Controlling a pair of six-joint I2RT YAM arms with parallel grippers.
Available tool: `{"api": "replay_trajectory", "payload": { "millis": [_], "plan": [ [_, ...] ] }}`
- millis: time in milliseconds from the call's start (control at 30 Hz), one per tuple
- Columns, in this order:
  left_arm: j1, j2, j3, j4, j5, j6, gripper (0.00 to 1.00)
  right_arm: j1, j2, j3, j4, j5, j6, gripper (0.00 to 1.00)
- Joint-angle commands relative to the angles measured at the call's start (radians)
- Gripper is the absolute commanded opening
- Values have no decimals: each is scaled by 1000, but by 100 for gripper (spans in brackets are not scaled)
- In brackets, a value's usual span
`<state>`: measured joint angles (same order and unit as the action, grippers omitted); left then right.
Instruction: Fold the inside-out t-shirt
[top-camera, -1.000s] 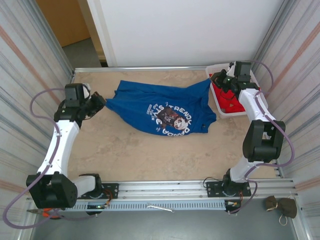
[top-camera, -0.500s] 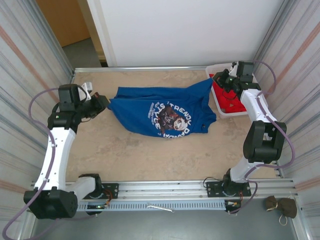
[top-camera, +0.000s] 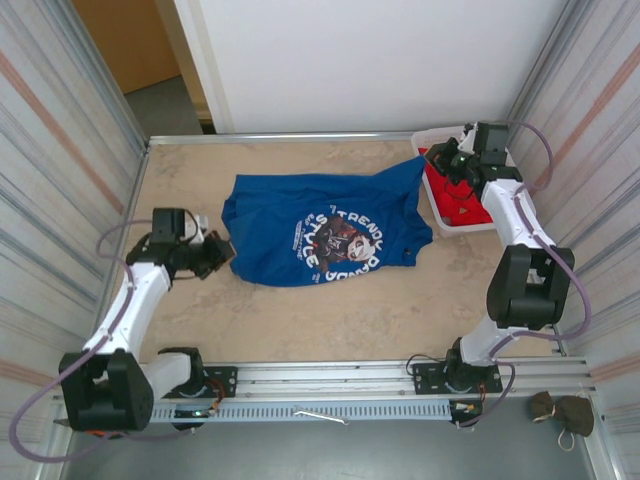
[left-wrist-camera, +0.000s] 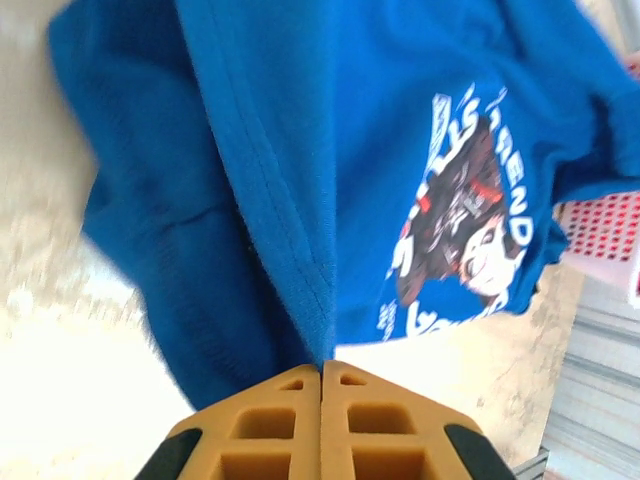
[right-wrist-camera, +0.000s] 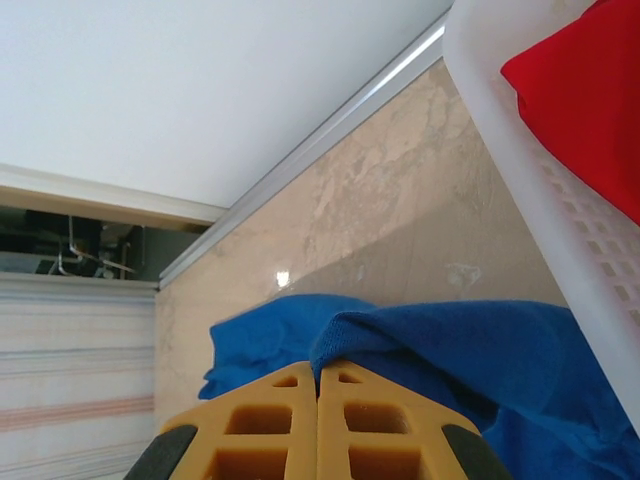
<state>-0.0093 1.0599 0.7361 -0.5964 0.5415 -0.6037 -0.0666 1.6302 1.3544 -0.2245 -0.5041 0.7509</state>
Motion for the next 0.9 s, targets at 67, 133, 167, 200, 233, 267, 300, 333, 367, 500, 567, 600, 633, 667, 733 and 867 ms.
{"api": "replay_trajectory", "payload": {
  "millis": [67,133,167,200,233,267,300,333,367,500,567,600,633,667,733,867],
  "plan": [
    [5,-144,-2,-62,-96,6,56,14,-125,-62,22,-45,18,0],
    [22,-106,58,-63,-121,34,63,19,-178,-103,25,-47,18,0],
    [30,-70,95,-53,-122,46,64,21,-205,-127,26,-47,18,0],
    [32,-35,126,-41,-127,56,64,22,-228,-146,26,-48,18,0],
    [32,14,168,-24,-139,66,65,24,-256,-173,26,-52,19,0],
    [33,73,207,-3,-142,77,65,28,-283,-198,25,-54,21,0],
    [32,122,241,13,-144,84,65,29,-310,-221,24,-58,23,0],
    [34,183,284,28,-151,90,65,30,-342,-250,24,-60,25,0],
    [33,244,323,44,-156,97,65,32,-376,-279,22,-59,25,0],
    [31,468,470,93,-175,112,65,42,-506,-377,-10,-53,24,0],
    [29,575,555,94,-170,112,65,42,-563,-420,-43,-40,14,0],
    [25,629,602,93,-166,114,65,43,-592,-443,-61,-30,11,0],
    [20,680,651,84,-167,121,65,46,-623,-474,-73,-23,11,0],
    [12,723,696,78,-167,131,65,46,-636,-497,-84,-16,11,0],
    [-12,818,800,43,-187,168,65,46,-703,-546,-104,5,11,0],
    [-48,978,995,-38,-240,238,65,44,-745,-597,-134,13,0,0]
  ]
}}
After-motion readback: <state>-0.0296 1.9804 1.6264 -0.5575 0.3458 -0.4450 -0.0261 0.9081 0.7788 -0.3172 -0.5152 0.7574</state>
